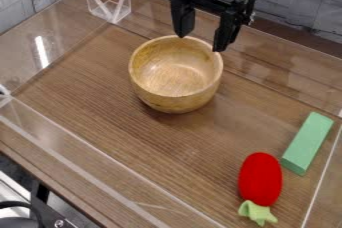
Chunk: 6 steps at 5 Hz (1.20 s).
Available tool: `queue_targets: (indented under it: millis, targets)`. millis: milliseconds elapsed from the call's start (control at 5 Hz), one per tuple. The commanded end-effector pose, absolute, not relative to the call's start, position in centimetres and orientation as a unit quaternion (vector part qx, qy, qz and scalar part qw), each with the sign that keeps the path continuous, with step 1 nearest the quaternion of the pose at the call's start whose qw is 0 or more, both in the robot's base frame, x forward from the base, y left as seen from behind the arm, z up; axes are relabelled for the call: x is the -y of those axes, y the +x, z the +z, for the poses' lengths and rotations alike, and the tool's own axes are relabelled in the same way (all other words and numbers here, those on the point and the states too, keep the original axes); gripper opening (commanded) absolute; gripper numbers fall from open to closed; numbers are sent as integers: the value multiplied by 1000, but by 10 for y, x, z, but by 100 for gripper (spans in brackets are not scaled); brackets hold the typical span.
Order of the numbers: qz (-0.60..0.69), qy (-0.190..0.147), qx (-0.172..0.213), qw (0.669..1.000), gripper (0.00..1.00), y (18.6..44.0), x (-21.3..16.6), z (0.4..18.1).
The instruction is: Put the green object in the brown bowl
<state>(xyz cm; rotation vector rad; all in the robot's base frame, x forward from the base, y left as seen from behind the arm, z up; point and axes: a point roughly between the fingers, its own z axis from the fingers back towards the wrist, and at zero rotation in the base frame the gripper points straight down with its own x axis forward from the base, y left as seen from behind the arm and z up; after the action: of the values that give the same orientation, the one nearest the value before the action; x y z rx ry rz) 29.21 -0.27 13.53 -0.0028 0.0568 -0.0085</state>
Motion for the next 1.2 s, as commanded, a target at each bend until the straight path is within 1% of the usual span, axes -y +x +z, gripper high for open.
queue_targets:
  millis: [0, 200, 400, 800, 1000]
  targets:
    - [-7, -5, -42, 999, 100, 288, 7, 126]
    - [-18, -10, -52, 998, 100, 282, 19, 118]
    - [-53, -17, -45, 997, 100, 276, 49, 116]
    - [-93, -27, -17, 995, 100, 268, 115, 108]
    - [-96, -32, 0, 995, 100, 263, 133, 102]
